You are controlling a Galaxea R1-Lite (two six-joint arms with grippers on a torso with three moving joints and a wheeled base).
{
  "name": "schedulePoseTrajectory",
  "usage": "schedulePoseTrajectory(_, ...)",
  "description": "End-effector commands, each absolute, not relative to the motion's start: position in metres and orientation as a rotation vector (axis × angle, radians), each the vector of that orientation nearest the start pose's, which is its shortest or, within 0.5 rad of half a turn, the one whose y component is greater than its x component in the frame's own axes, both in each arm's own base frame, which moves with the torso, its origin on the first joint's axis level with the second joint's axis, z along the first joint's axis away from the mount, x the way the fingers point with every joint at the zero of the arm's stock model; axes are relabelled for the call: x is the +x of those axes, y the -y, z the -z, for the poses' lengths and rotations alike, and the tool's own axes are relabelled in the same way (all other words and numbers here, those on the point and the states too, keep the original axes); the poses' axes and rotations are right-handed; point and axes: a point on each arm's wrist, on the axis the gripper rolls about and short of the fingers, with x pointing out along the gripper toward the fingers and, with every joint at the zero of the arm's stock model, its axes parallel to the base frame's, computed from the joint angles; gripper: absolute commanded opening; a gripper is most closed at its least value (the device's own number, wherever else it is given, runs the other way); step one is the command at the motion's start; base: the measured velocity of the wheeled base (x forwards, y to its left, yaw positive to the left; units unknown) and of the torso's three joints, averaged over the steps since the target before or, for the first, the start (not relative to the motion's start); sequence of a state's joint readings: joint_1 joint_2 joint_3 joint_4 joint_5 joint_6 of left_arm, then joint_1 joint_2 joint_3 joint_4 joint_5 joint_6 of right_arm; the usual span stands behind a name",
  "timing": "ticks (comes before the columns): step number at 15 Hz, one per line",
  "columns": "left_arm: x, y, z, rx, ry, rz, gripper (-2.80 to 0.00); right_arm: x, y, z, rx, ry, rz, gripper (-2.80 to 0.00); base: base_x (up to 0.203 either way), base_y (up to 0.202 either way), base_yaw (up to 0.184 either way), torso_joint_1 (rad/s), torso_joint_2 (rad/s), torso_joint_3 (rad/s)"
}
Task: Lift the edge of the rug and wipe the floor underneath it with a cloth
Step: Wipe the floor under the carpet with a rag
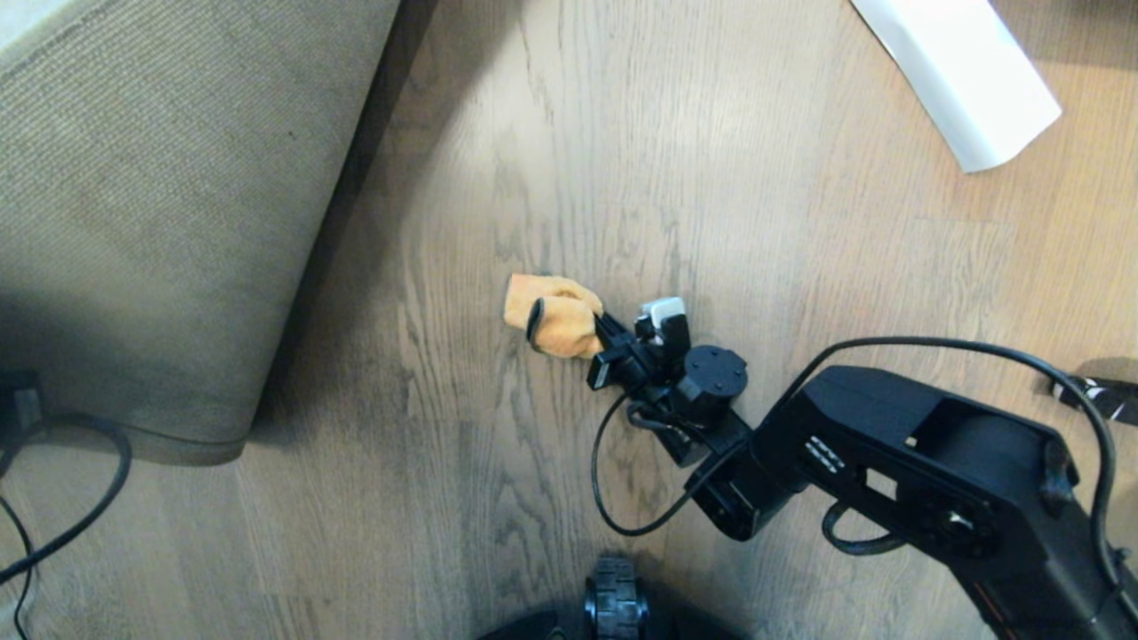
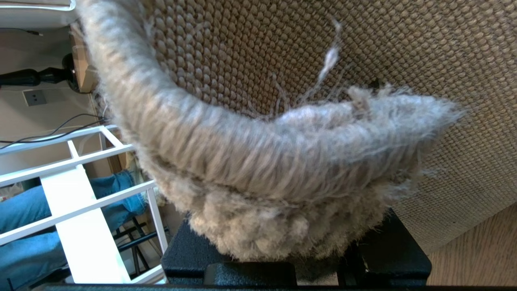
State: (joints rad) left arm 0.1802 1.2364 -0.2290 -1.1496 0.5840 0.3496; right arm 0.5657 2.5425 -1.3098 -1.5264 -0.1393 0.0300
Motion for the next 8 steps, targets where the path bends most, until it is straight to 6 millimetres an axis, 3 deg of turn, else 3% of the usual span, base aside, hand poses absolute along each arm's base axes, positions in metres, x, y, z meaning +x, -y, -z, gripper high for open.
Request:
schedulePoseTrajectory(1,0.151,-0.040,-0.191,0.301,0.018,-0.785,-2.80,0.399,-0.253,-0.065,0.149,0.314,-0.427,-2.80,0.000,0.000,0.000,0.000,0.00,0.000)
schedulePoseTrajectory(4,0.151,-0.040,-0.190,0.303,0.016,-0.785,-2.80,0.379,-0.280,-0.063,0.144,0.302,-0.498,-2.80,0.000,0.000,0.000,0.000,0.00,0.000)
schedulePoseTrajectory(8,0.151,-0.040,-0.190,0.303,0.017,-0.785,-2.80,0.337,-0.326,-0.055,0.149,0.268,-0.627,-2.80,0.000,0.000,0.000,0.000,0.00,0.000)
